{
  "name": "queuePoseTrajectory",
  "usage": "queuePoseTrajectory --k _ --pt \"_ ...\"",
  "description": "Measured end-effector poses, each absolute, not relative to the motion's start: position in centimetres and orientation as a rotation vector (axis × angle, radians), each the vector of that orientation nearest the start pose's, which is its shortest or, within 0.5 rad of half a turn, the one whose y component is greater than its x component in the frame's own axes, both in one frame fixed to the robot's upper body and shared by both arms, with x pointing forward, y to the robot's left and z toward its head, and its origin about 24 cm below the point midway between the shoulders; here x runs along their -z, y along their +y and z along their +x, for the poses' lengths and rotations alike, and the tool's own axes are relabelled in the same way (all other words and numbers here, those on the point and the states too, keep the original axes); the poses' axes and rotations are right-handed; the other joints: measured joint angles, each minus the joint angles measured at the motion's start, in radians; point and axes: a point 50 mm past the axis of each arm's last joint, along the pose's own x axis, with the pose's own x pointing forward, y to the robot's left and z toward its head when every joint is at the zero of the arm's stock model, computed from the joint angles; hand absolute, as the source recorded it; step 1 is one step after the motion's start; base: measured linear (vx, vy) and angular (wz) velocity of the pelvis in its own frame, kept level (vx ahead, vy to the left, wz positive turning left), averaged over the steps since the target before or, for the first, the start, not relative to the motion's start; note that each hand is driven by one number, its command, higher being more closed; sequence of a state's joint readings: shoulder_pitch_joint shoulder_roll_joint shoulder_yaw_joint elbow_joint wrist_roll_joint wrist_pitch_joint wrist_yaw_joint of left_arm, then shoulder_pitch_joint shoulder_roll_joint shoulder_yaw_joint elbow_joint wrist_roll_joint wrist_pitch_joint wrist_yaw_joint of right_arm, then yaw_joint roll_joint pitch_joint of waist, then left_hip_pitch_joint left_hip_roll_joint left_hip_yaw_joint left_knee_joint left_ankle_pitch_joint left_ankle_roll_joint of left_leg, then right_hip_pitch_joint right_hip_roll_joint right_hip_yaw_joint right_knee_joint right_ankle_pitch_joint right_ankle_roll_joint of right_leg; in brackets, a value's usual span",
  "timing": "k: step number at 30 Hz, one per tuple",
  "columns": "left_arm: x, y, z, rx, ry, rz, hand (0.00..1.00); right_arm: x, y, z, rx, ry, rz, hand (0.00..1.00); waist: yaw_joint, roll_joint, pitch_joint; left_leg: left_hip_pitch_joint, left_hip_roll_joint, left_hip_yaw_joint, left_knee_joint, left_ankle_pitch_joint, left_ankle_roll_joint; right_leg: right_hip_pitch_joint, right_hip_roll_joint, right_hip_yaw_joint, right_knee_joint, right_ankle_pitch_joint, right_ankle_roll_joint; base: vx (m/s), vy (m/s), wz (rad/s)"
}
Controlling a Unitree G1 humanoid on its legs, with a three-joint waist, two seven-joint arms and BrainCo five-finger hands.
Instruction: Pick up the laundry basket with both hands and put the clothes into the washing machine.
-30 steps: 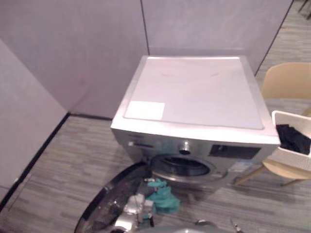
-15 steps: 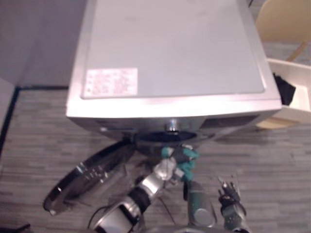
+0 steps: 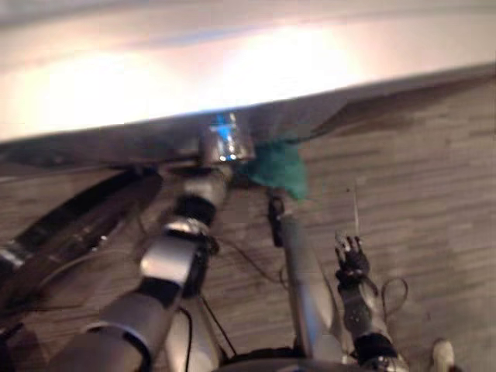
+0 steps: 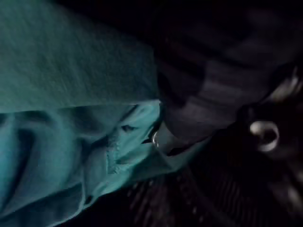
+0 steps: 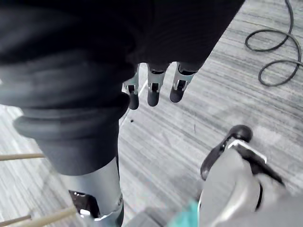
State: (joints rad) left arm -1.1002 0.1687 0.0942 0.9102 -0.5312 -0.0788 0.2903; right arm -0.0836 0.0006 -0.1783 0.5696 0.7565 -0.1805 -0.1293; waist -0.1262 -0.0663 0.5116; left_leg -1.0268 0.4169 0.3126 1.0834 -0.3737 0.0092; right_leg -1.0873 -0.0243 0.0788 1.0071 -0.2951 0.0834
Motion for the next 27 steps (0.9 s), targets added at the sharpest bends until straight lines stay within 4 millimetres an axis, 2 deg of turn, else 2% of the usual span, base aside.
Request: queuePoseTrajectory --k 1,4,6,9,11,12,15,19,23,25,27 --pt "-21.7 16.3 41.8 -0.222 -0.204 -0.48 1.0 6.0 -19.7 23.3 0.521 0.298 0.743 0.0 0.001 0.0 0.002 -0.051 0.005 -0.014 0.035 -0.007 0.005 -0.044 0.003 -0.001 0.029 -0.005 0.003 -0.09 0.011 -0.04" --pt "-24.1 18.4 41.8 -0.257 -0.259 -0.58 1.0 6.6 -19.4 23.0 0.533 0.323 0.773 0.0 0.009 -0.003 0.01 -0.131 0.009 -0.029 0.089 -0.019 0.019 -0.116 0.0 0.0 0.077 -0.009 0.007 -0.07 0.008 0.02" --pt "-25.6 18.8 41.8 -0.257 -0.294 -0.605 1.0 6.6 -19.4 23.0 0.529 0.314 0.794 0.0 0.007 -0.003 0.01 -0.163 0.008 -0.038 0.11 -0.021 0.023 -0.139 -0.005 -0.003 0.091 -0.009 0.008 -0.07 0.006 0.06" --pt "-27.8 18.1 41.8 -0.221 -0.328 -0.66 1.0 6.5 -19.5 23.0 0.525 0.302 0.81 0.0 0.005 -0.003 0.01 -0.185 0.002 -0.037 0.113 -0.022 0.022 -0.158 -0.012 0.0 0.09 -0.007 0.011 -0.08 0.001 0.05" --pt "-30.6 17.4 41.5 -0.174 -0.395 -0.691 1.0 6.4 -19.8 23.0 0.519 0.29 0.812 0.0 0.004 -0.003 0.01 -0.209 0.002 -0.036 0.115 -0.024 0.018 -0.18 -0.012 0.001 0.089 -0.003 0.01 -0.06 -0.012 -0.02" --pt "-31.2 17.1 41.3 -0.161 -0.416 -0.686 1.0 6.3 -19.8 23.0 0.521 0.286 0.815 0.0 0.003 -0.003 0.01 -0.214 0.002 -0.036 0.116 -0.024 0.019 -0.187 -0.012 0.001 0.09 -0.001 0.013 -0.04 -0.016 -0.03" --pt "-35.4 15.9 40.1 -0.093 -0.551 -0.615 1.0 6.1 -20.2 22.6 0.526 0.265 0.814 0.0 0.005 0.0 0.019 -0.237 0.004 -0.037 0.137 -0.018 0.029 -0.213 -0.012 0.006 0.111 0.002 0.015 0.0 0.0 0.0" --pt "-37.1 14.7 39.4 -0.069 -0.606 -0.539 1.0 6.6 -21.2 21.1 0.562 0.26 0.811 0.0 0.027 0.001 0.025 -0.257 0.003 -0.037 0.156 -0.018 0.029 -0.242 -0.012 0.013 0.139 0.002 0.015 -0.02 -0.012 0.01" --pt "-37.4 15.7 39.1 -0.16 -0.634 -0.443 1.0 7.0 -23.2 19.1 0.656 0.242 0.809 0.0 0.028 0.002 0.026 -0.262 0.004 -0.022 0.176 -0.02 0.033 -0.27 -0.007 0.035 0.17 0.002 0.015 -0.04 -0.021 -0.05" --pt "-37.6 16.1 38.8 -0.269 -0.686 -0.264 1.0 7.4 -24.7 17.2 0.732 0.229 0.814 0.0 0.032 0.006 0.029 -0.27 0.01 -0.023 0.19 -0.02 0.033 -0.282 0.001 0.037 0.185 0.002 0.014 -0.03 -0.026 -0.06" --pt "-37.6 16.3 38.6 -0.34 -0.722 -0.129 1.0 7.5 -25.7 16.1 0.772 0.221 0.802 0.0 0.033 0.007 0.029 -0.27 0.02 -0.025 0.199 -0.022 0.035 -0.282 0.008 0.036 0.192 0.002 0.012 -0.02 -0.03 -0.09"
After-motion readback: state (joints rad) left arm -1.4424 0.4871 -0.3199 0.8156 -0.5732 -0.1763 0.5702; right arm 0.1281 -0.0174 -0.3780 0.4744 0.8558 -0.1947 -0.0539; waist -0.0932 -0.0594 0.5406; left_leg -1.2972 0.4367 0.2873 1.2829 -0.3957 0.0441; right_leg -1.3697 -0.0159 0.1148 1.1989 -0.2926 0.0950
